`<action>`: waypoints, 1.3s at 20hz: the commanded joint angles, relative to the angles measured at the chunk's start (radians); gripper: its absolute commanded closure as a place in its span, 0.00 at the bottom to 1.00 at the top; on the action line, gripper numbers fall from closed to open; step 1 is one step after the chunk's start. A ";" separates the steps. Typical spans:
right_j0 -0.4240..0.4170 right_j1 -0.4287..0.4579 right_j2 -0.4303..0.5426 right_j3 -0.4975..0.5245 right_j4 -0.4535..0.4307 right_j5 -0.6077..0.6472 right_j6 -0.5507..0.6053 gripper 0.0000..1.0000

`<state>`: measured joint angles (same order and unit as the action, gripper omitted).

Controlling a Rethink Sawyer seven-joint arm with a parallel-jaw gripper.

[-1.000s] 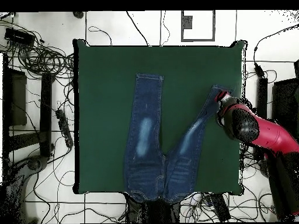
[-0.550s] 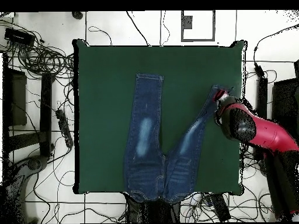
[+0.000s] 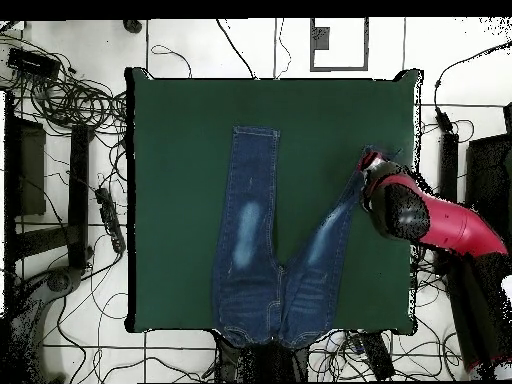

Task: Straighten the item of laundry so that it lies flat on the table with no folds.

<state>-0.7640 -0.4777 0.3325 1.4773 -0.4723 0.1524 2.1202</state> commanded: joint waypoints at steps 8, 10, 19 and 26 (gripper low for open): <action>0.035 0.078 0.060 0.067 -0.023 0.000 0.021 0.00; 0.029 0.083 0.068 0.065 -0.025 0.001 0.015 0.00; 0.030 0.095 0.081 0.048 -0.021 0.007 0.009 0.00; 0.032 0.112 0.105 0.023 -0.016 0.015 -0.003 0.00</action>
<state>-0.7689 -0.4649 0.3329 1.4764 -0.4754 0.1524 2.1202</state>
